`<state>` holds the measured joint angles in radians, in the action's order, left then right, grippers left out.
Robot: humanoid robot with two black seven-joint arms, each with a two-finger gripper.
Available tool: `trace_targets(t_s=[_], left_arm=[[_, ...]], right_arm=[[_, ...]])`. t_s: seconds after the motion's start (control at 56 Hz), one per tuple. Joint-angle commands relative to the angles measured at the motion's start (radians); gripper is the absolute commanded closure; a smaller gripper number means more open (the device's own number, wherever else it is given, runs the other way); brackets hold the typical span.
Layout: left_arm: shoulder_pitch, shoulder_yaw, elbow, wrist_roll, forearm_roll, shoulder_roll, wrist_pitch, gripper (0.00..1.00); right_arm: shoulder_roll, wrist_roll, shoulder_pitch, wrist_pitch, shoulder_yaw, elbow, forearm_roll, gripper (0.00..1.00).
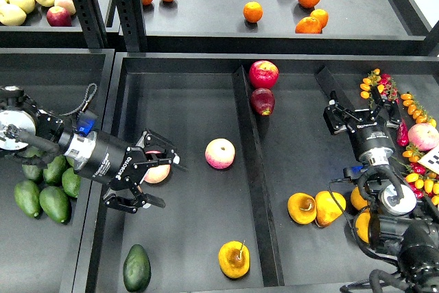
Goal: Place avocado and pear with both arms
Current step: 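Lower the open left gripper toward the dark green avocado, then close the left gripper around the dark green avocado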
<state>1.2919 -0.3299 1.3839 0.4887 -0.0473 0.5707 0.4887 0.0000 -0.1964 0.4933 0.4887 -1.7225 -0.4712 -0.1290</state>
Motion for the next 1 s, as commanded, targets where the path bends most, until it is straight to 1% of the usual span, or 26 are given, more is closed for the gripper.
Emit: trace_targets(t_s=[0.0, 0.125, 0.285, 0.357, 0.66, 0.981], left_arm=[[0.000, -0.023, 0.000, 0.000, 0.021, -0.075, 0.000, 0.17], [-0.008, -0.055, -0.026, 0.000, 0.085, -0.141, 0.000, 0.14], [-0.042, -0.058, -0.081, 0.000, 0.139, -0.199, 0.000, 0.12], [-0.048, -0.069, -0.094, 0.000, 0.178, -0.201, 0.000, 0.11], [-0.152, -0.077, -0.178, 0.000, 0.386, -0.189, 0.000, 0.07], [-0.180, -0.063, -0.272, 0.000, 0.399, -0.210, 0.000, 0.06]], right_arm=[[0.000, -0.001, 0.001, 0.000, 0.000, 0.002, -0.003, 0.00], [0.000, -0.001, -0.001, 0.000, 0.000, 0.003, -0.004, 0.00], [0.000, -0.001, -0.004, 0.000, 0.000, 0.002, -0.004, 0.00], [0.000, 0.000, -0.005, 0.000, -0.002, 0.002, -0.006, 0.00], [0.000, -0.001, -0.013, 0.000, -0.002, -0.004, -0.006, 0.00], [0.000, -0.001, -0.016, 0.000, 0.000, -0.006, -0.006, 0.00]])
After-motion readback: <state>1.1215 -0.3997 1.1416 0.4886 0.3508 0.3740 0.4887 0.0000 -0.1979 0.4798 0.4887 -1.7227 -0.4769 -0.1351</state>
